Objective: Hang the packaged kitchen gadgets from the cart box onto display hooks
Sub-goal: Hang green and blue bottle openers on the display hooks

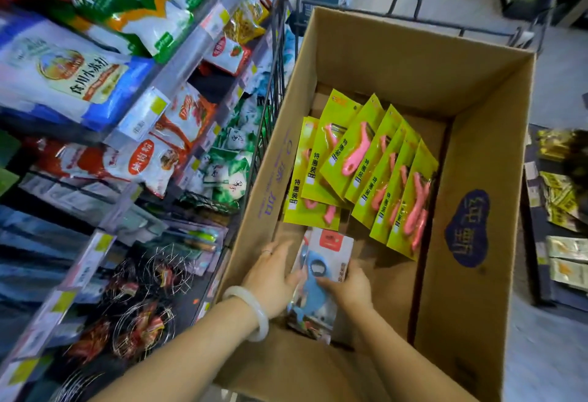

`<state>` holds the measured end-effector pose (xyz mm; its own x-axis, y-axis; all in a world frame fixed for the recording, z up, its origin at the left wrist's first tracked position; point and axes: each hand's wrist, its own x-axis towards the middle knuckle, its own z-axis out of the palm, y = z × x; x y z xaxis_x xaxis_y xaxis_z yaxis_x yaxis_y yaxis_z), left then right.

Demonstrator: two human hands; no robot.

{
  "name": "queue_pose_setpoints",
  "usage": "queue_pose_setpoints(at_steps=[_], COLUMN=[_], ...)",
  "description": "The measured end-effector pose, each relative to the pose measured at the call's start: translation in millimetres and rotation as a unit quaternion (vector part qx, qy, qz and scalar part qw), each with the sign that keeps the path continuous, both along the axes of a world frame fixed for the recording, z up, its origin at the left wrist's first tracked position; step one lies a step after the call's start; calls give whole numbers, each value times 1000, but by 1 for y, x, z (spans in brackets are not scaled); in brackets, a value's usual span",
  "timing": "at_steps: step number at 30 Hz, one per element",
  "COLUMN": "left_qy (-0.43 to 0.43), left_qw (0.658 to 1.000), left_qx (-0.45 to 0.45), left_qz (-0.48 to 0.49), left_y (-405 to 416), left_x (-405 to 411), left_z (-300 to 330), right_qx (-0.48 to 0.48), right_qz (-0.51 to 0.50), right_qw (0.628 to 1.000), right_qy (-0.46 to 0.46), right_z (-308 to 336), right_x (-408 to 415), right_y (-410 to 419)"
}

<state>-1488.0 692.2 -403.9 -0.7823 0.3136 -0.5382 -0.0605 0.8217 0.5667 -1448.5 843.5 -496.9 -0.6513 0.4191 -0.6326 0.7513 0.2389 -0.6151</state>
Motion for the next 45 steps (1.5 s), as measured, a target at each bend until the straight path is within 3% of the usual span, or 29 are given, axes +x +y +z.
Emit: queue_pose_setpoints(at_steps=[4, 7, 11, 14, 18, 20, 23, 29, 32, 36, 40, 45], left_qy=[-4, -1, 19, 64, 81, 90, 86, 69, 68, 54, 46, 48], left_qw=[1000, 994, 942, 909, 893, 890, 891, 874, 874, 876, 877, 886], left_qx=[27, 105, 291, 343, 378, 382, 395, 426, 425, 419, 421, 404], left_qz=[6, 30, 169, 228, 231, 231, 209, 225, 226, 233, 229, 224], left_y=[3, 5, 17, 21, 10, 4, -1, -7, -8, -8, -8, -8], left_x=[-3, -9, -25, -40, -51, -51, -50, -55, -56, -57, -57, -56], left_z=[8, 15, 39, 55, 61, 61, 59, 53, 49, 46, 48, 53], right_qx=[-69, -187, -233, -236, -166, -57, 14, 159, 174, 122, -9, -232], right_qz=[-21, -79, -70, -33, -62, -15, 60, 29, -12, -73, -109, -232], right_qw=[992, 955, 926, 922, 965, 996, 995, 982, 977, 980, 991, 945], right_qy=[106, 218, 288, 304, 194, 74, -80, -96, -118, -137, -77, -3], right_z=[30, 74, 127, 145, 108, 71, 23, -23, -28, -29, -27, 15], right_x=[1, -20, -54, -68, -71, -51, -9, -13, -22, -20, -19, -16], right_y=[-2, 3, 3, 2, 7, 5, -5, -37, -43, -36, -20, -13])
